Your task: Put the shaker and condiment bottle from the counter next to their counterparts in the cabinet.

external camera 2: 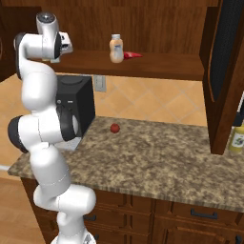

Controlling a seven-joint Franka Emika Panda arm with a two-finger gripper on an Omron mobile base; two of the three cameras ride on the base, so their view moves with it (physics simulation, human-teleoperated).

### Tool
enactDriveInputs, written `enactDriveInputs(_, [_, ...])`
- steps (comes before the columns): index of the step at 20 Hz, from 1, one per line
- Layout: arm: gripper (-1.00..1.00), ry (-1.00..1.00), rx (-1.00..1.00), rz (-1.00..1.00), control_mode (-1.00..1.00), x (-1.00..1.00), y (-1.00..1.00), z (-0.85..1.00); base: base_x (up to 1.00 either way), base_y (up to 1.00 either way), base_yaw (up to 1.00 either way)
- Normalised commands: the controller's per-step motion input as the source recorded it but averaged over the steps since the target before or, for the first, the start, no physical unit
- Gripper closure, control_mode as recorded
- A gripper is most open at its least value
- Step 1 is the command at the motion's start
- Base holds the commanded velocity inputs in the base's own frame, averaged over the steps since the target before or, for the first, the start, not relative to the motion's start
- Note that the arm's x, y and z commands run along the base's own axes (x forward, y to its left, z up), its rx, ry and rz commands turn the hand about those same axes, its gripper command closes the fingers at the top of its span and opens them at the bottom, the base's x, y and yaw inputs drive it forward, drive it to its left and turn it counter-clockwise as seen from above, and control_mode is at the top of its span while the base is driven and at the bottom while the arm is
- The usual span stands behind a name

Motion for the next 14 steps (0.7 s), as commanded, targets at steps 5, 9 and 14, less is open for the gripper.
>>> enactDriveInputs(5, [-1.0, -0.01, 0.01, 0.0, -1.0, 0.0, 0.0, -0.15, 0.0, 0.0, 0.0])
enactDriveInputs(9, [-1.0, -0.16, 0.0, 0.0, -1.0, -0.75, 0.01, 0.05, 0.0, 0.0, 0.0])
enactDriveInputs(14, [-1.0, -0.17, 0.01, 0.0, -1.0, -1.0, 0.0, 0.04, 0.0, 0.0, 0.0])
